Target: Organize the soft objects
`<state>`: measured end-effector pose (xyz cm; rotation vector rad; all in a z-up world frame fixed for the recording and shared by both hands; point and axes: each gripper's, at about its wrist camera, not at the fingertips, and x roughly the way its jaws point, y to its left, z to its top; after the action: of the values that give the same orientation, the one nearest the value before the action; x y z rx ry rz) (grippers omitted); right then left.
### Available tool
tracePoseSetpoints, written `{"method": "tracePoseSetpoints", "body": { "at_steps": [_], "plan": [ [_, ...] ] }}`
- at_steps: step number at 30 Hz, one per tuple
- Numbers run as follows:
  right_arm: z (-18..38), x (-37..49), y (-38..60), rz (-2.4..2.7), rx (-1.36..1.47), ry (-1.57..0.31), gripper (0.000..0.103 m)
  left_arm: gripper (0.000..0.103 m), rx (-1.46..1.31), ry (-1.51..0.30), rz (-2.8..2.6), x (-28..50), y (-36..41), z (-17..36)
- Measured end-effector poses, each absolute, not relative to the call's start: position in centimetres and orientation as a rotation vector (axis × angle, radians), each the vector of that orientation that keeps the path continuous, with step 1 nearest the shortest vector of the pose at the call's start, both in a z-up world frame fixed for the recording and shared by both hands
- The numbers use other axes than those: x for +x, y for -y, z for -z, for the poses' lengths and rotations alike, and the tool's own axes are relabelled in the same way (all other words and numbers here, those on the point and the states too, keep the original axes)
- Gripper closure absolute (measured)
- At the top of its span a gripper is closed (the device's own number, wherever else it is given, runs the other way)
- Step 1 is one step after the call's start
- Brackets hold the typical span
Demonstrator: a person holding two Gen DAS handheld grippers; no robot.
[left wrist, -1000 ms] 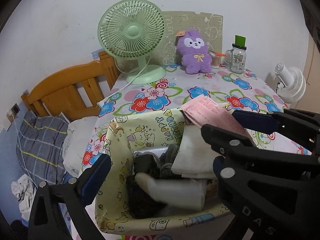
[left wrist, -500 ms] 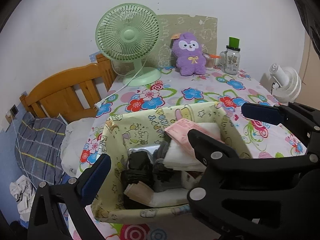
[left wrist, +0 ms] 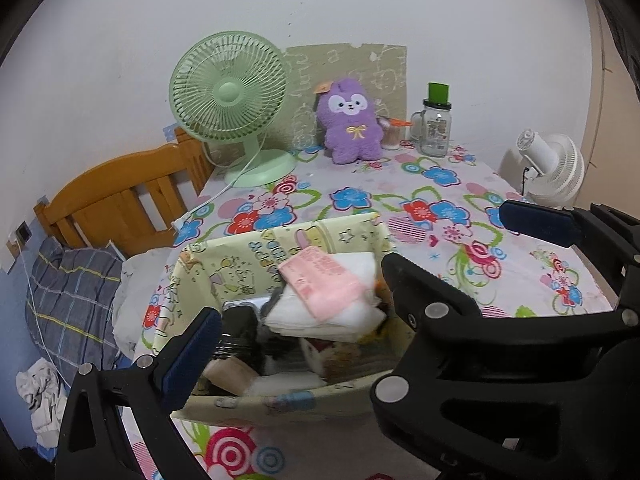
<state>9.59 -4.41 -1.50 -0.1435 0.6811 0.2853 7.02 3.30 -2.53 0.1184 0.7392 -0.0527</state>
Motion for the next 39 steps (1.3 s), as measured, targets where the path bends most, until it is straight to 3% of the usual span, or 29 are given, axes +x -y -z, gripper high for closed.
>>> {"method": "tracePoseSetpoints", "body": {
  "at_steps": [14, 39],
  "plan": [
    [0.1, 7.5, 9.1, -0.211, -0.105, -0.638, 0.009, 0.000, 0.133, -0.692, 0.085, 5.6, 0.7, 1.1],
    [-0.6, 2.9, 15.9, -0.107, -0.049, -0.579, 0.006, 0.000, 0.108, -0.632, 0.035, 2.1, 2.7, 0.1]
  ]
}}
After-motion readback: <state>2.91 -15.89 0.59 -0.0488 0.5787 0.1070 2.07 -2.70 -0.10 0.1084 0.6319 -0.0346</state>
